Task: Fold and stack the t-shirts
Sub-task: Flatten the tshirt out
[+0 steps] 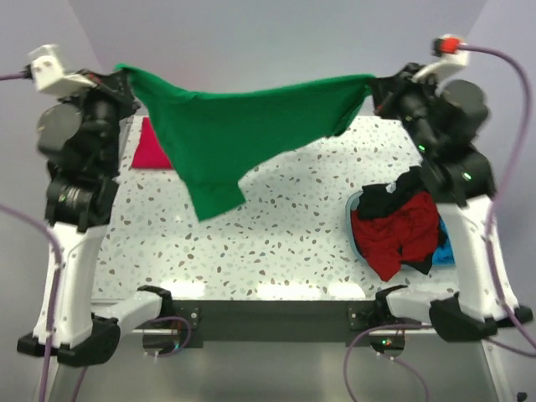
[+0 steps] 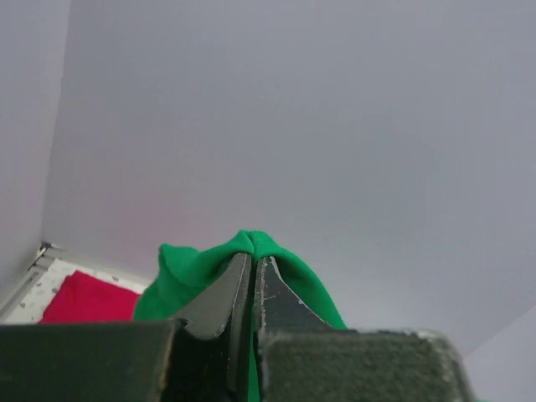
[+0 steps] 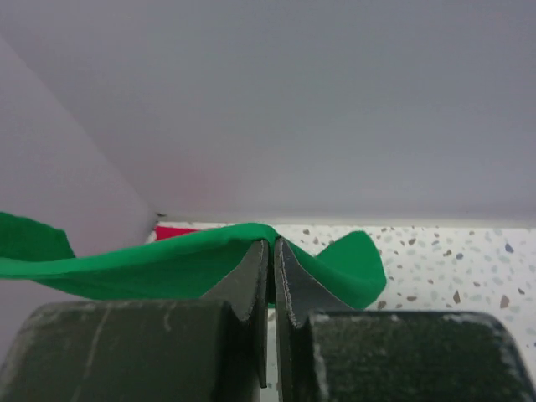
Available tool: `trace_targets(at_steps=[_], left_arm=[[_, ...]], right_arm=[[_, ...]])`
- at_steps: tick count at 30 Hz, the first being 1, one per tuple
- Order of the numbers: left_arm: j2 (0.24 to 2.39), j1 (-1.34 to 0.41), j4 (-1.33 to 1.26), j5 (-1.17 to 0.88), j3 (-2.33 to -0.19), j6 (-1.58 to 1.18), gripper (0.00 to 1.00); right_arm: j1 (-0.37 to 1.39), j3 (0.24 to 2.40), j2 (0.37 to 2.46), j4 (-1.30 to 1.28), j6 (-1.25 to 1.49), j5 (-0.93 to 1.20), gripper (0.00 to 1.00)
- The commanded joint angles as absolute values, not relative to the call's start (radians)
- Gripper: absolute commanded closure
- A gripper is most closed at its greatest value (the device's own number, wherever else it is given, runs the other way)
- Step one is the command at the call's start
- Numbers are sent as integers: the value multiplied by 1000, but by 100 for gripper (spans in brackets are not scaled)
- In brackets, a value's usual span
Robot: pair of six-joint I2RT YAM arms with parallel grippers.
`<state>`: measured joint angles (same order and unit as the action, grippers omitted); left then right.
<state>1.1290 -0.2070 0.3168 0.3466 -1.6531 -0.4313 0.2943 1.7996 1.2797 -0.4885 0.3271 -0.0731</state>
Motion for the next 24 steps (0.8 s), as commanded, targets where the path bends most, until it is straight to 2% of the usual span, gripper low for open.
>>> trace_targets(at_steps=[1, 8, 14, 19, 24], left_arm=[[1072, -199, 455, 353, -1742, -426, 100], [936, -199, 543, 356, -1986, -354, 100], [920, -199, 608, 356, -2173, -304, 100], [954, -199, 604, 357, -2166, -281, 100], [999, -199, 483, 445, -1886, -261, 100]], right_arm=[[293, 1850, 1204, -652, 360, -3, 100], [293, 2049, 1069, -790, 364, 161, 100], [293, 2060, 1017, -834, 370, 230, 100], [293, 1984, 1002, -807, 383, 192, 100], [293, 1820, 1049, -715, 396, 149, 100]])
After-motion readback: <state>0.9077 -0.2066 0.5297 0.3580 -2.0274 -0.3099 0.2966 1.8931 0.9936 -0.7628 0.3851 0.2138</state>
